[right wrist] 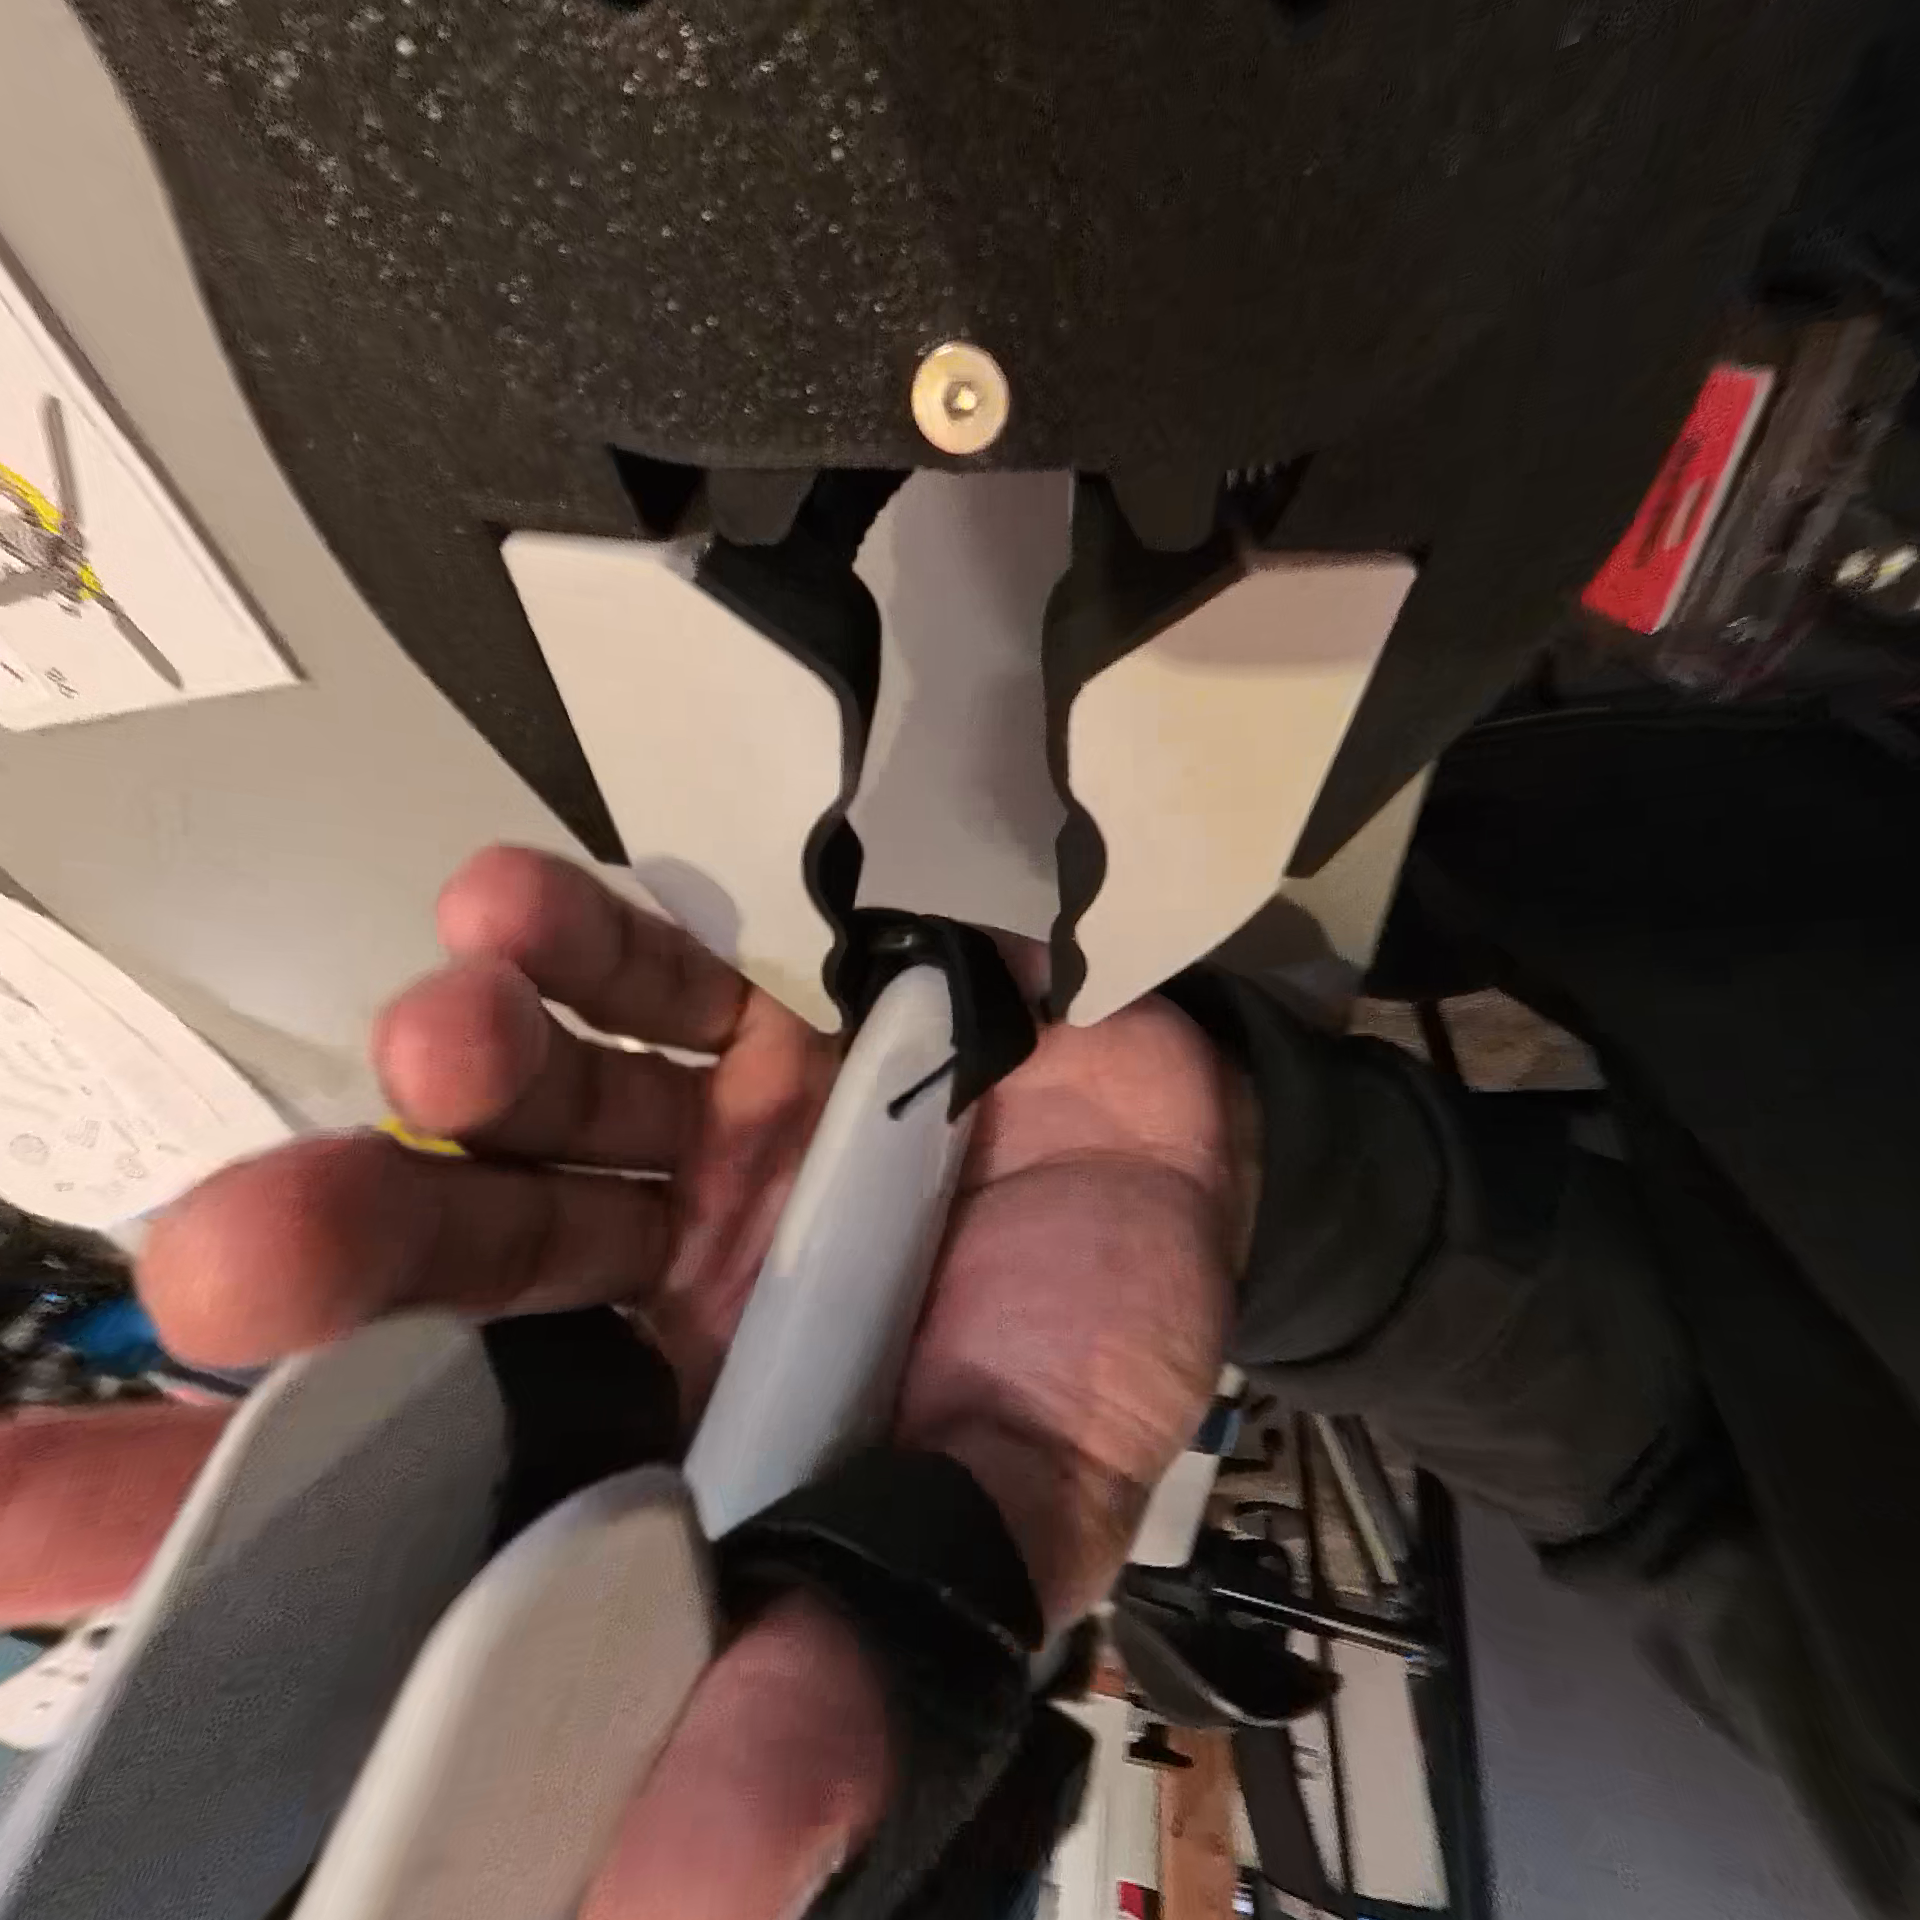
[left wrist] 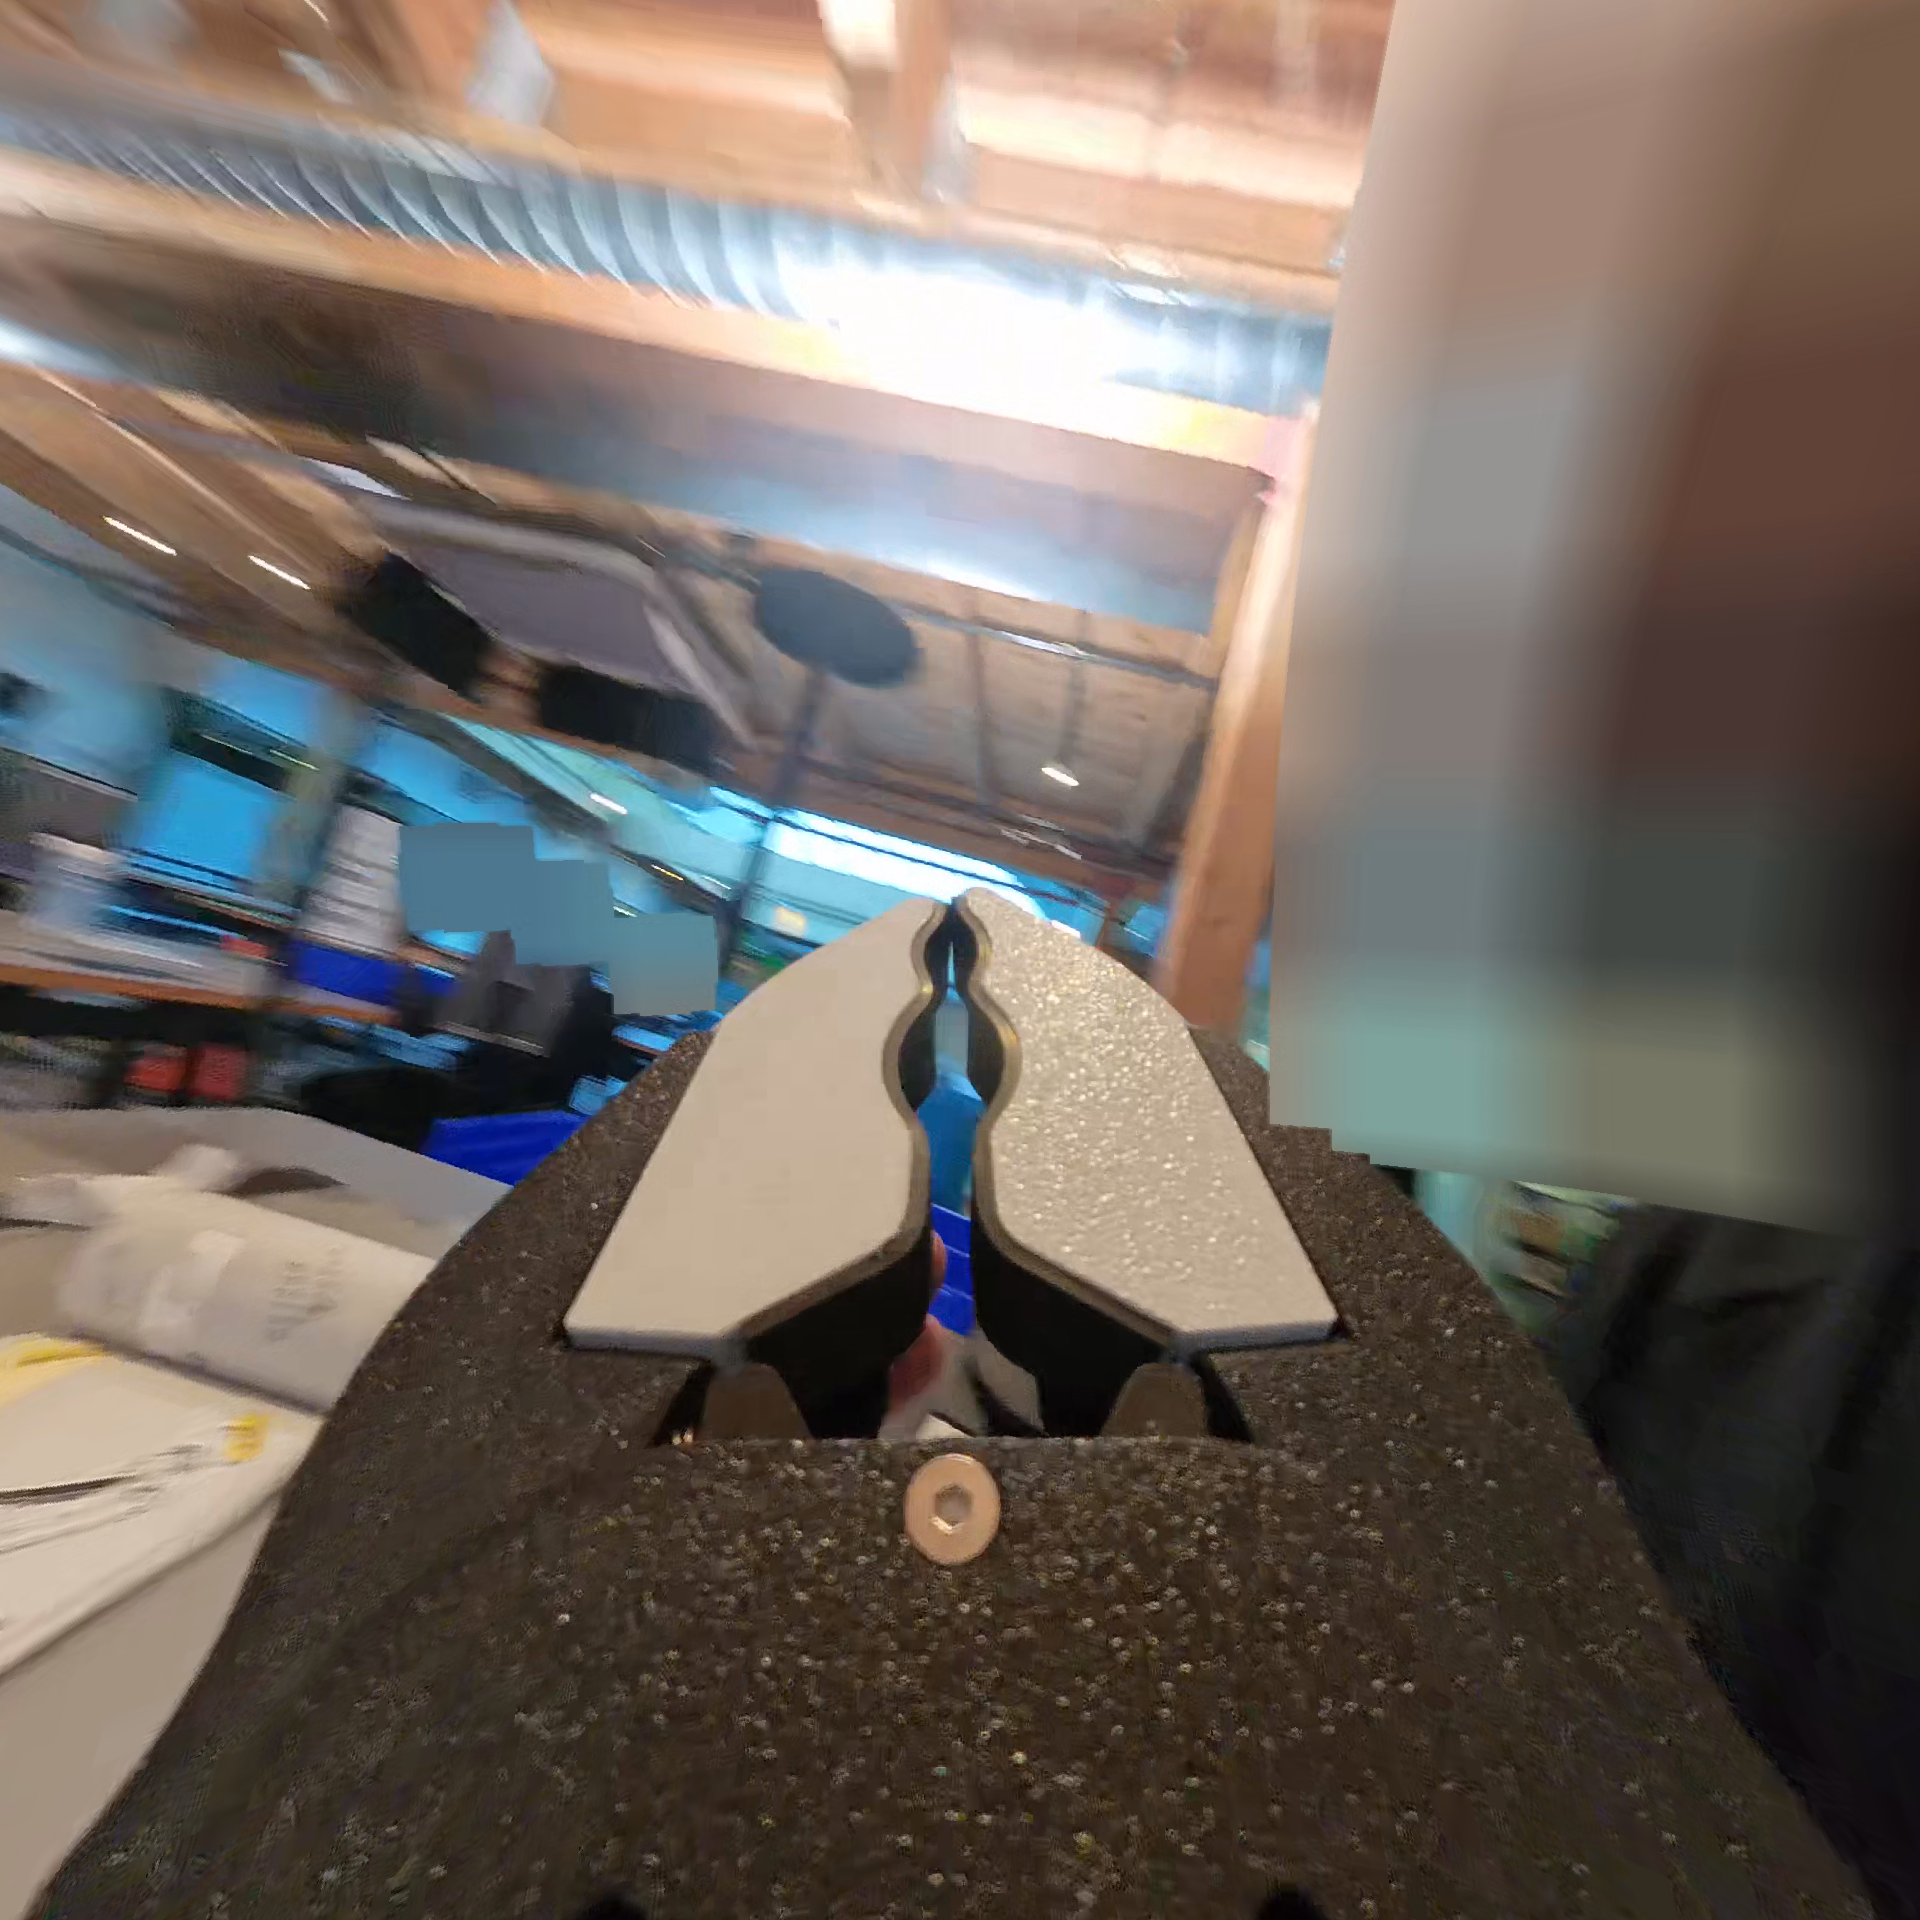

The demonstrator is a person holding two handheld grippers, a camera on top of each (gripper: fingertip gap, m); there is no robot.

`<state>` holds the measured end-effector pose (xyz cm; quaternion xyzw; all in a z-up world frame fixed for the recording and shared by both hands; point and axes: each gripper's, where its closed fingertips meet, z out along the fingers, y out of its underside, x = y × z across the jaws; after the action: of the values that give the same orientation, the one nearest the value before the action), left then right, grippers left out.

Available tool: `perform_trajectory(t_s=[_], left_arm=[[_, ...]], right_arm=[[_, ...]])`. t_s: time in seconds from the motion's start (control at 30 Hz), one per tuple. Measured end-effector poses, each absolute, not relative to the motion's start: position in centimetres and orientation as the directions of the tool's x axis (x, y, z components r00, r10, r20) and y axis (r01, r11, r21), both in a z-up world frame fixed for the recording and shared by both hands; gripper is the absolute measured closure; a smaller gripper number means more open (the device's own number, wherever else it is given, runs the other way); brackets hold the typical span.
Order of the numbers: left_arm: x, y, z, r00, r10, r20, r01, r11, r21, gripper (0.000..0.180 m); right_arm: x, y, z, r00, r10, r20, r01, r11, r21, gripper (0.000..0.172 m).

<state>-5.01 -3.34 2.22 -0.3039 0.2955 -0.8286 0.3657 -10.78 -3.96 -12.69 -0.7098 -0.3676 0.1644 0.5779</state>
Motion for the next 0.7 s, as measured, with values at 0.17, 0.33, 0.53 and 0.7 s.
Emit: perform_trajectory(t_s=[0.17, 0.33, 0.53, 0.7], left_arm=[[-4.9, 3.0, 2.9, -0.152, -0.967, 0.205, 0.641, -0.254, -0.725, 0.179], [-2.5, 7.6, 1.2, 0.065, -0.996, -0.053, 0.407, 0.075, -0.910, 0.179], [1.4, 13.9, -3.7, 0.052, -0.995, 0.089, 0.063, -0.086, -0.994, 0.164], [2.7, 17.3, -7.8, 0.149, -0.988, 0.050, -0.191, -0.079, -0.979, 0.142]], right_arm=[[-7.6, -1.1, -13.0, 0.779, 0.567, 0.267, 0.405, -0.129, -0.905, 0.139], [-4.5, 0.0, -13.5, 0.820, 0.532, 0.212, 0.373, -0.215, -0.902, 0.138], [1.7, 2.8, -14.8, 0.877, 0.437, 0.199, 0.376, -0.365, -0.852, 0.131], [5.7, 3.5, -16.6, 0.924, 0.364, 0.117, 0.295, -0.485, -0.823, 0.129]])
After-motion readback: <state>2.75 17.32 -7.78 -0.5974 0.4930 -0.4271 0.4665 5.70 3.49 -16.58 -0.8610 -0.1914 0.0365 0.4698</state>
